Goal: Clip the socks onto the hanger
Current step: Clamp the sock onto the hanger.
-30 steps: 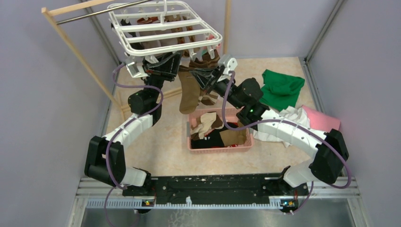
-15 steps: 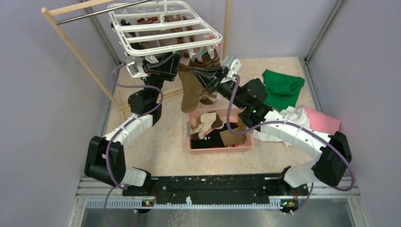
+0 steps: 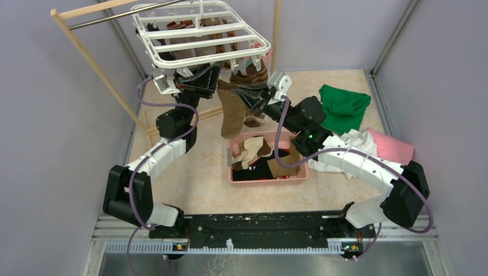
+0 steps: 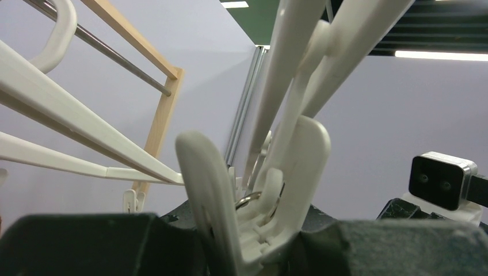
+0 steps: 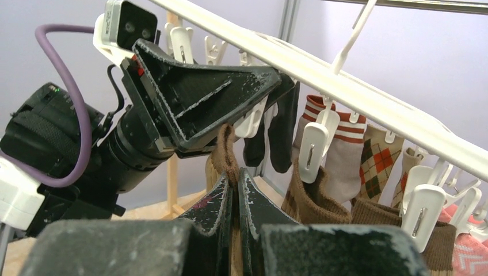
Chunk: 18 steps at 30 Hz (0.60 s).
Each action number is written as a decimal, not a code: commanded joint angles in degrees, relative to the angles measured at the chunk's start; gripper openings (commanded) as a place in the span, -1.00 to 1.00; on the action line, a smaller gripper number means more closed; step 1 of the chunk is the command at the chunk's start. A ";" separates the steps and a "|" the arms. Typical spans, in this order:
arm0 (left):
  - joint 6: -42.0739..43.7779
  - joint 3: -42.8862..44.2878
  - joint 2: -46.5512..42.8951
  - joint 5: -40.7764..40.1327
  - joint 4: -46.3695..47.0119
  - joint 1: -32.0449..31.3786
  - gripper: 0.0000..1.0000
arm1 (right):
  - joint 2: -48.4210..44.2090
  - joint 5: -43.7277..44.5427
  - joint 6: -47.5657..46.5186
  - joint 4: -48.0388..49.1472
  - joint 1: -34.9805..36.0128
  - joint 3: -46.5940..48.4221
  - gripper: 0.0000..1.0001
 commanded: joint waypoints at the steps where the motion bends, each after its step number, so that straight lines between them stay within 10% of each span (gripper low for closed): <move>1: -0.99 2.16 -0.06 -1.18 17.86 0.02 -0.54 | -0.74 -3.06 -3.17 -0.22 -0.18 0.02 -1.00; 18: -3.46 2.09 -0.31 0.43 17.84 0.33 -0.55 | 0.50 -10.96 -15.33 3.02 -0.99 -1.29 -1.00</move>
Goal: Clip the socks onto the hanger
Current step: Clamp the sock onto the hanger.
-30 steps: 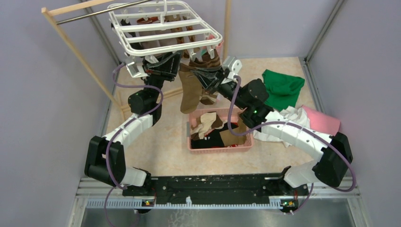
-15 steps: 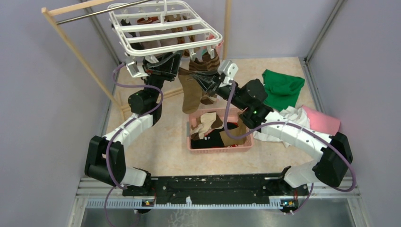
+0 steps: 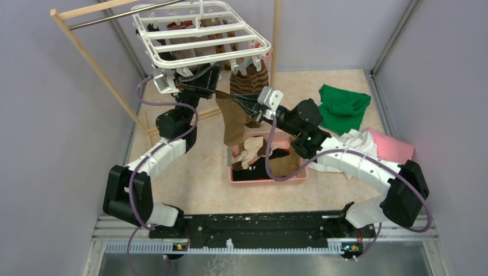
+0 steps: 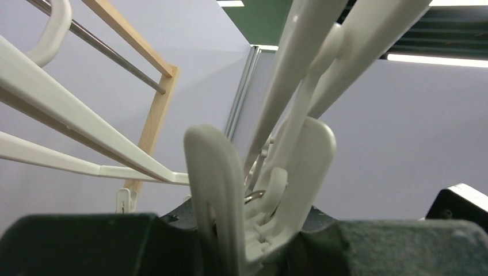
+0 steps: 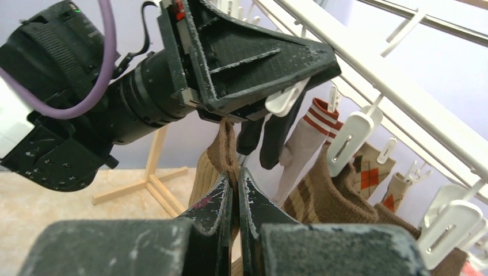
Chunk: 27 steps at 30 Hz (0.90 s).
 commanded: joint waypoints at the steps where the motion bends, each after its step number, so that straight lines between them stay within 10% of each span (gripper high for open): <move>1: -1.80 1.87 -0.40 0.19 17.84 0.35 -0.55 | 0.91 -5.86 -0.31 3.04 -1.52 2.61 -1.00; 27: -3.58 1.85 -0.73 0.84 17.83 0.79 -0.56 | 11.71 -13.50 17.24 -5.05 -5.50 19.16 -1.00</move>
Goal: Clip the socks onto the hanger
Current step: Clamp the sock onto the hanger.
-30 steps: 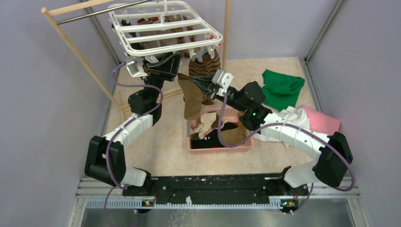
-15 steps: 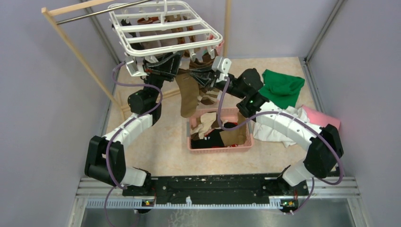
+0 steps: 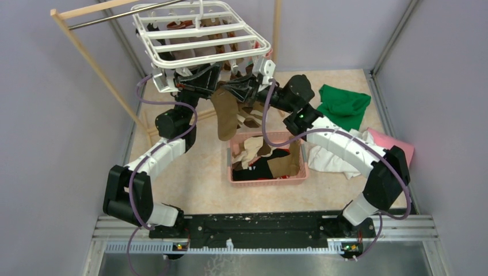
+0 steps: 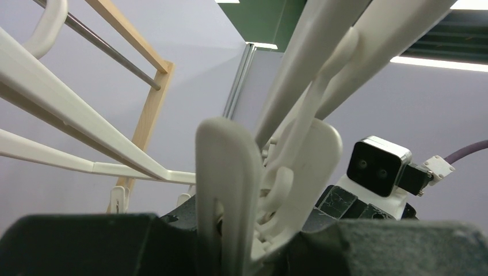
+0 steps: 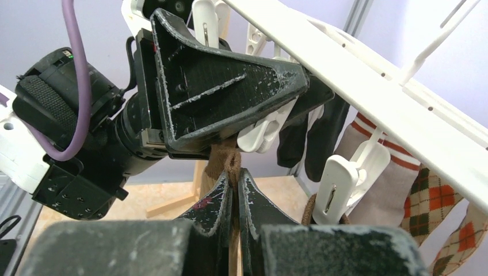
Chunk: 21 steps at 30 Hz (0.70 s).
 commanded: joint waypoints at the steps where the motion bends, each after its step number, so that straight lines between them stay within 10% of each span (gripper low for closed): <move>1: -1.09 1.78 -0.79 -0.20 17.85 0.29 -0.56 | 1.38 0.25 3.12 -0.71 -0.29 4.14 -1.00; 21: -1.16 1.51 -1.04 -0.03 17.82 0.38 -0.58 | 2.77 1.14 11.74 -0.30 -2.70 6.80 -1.00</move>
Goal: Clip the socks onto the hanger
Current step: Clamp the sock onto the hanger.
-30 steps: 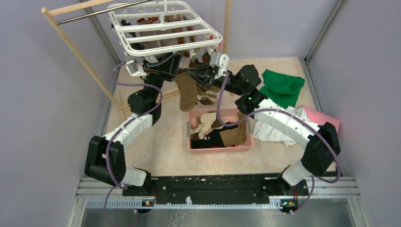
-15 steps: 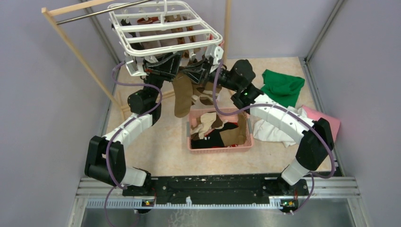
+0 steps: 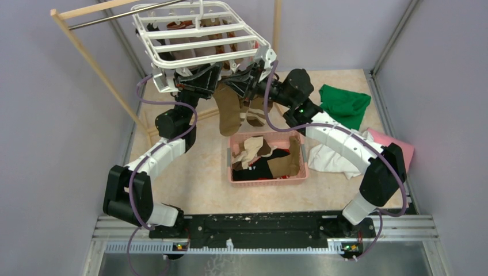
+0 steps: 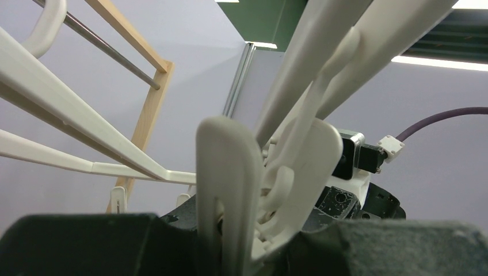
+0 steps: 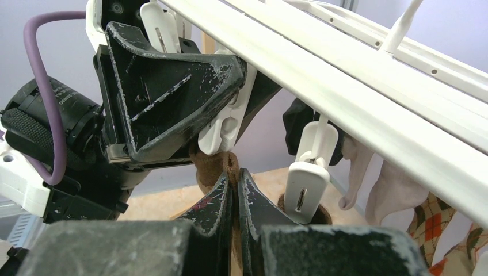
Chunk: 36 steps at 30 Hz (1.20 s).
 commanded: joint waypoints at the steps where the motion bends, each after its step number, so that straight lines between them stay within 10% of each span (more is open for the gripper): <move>1: -1.18 1.46 -1.00 -0.19 17.79 0.31 -0.58 | 0.12 -0.50 2.17 3.15 -0.75 2.81 -1.00; 36: -2.19 2.01 0.20 0.82 17.86 0.83 -0.61 | -0.07 0.23 9.51 4.30 -1.80 4.17 -1.00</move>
